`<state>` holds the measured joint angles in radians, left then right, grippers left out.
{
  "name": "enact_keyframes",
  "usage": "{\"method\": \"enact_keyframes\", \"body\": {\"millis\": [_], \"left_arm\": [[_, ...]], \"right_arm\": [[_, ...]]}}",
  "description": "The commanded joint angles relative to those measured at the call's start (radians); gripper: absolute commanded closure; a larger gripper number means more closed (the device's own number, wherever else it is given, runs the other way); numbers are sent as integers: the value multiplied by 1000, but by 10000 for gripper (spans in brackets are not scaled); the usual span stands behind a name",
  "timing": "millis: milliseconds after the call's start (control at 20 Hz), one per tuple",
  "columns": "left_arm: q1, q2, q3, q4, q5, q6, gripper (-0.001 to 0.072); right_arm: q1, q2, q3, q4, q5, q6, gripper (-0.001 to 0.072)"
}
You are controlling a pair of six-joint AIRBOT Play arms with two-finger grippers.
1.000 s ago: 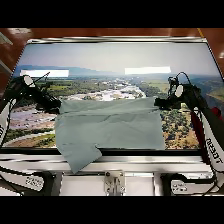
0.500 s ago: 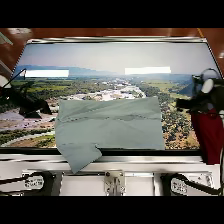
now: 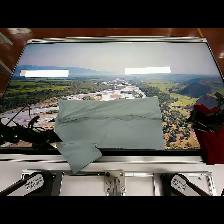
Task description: Fold the shirts.
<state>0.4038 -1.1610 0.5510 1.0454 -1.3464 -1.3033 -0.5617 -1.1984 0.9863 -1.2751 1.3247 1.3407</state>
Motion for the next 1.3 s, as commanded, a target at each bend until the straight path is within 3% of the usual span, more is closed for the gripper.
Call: {"method": "enact_keyframes", "body": {"millis": [0,150,200,250,550,750,800,900,1100,1150,1250], "left_arm": [[-43,8,-93,-51,68,20,49],[-63,1,-95,-51,64,19,58],[-61,1,-95,-48,63,20,113],[-61,1,-95,-42,59,20,119],[-47,11,-90,103,-31,16,119],[-37,11,-96,13,46,2,122],[-39,11,-102,-32,74,6,185],[-61,6,-116,-90,99,9,196],[-135,3,-132,-85,98,9,197],[-139,3,-132,-85,98,9,213],[-138,3,-132,-85,98,9,350]], "right_arm": [[10,9,-16,40,-21,-18,142],[23,8,-16,47,-31,-18,142],[23,9,-16,44,-30,-19,142],[23,8,-16,39,-25,-19,142],[23,9,-16,36,-23,-19,142],[23,9,-16,37,-24,-19,142],[23,9,-16,37,-23,-19,142],[23,9,-16,37,-16,-18,142],[23,9,-16,37,-12,-18,142],[23,9,-16,37,-8,-19,142],[23,9,-16,37,-5,-19,142]]}}
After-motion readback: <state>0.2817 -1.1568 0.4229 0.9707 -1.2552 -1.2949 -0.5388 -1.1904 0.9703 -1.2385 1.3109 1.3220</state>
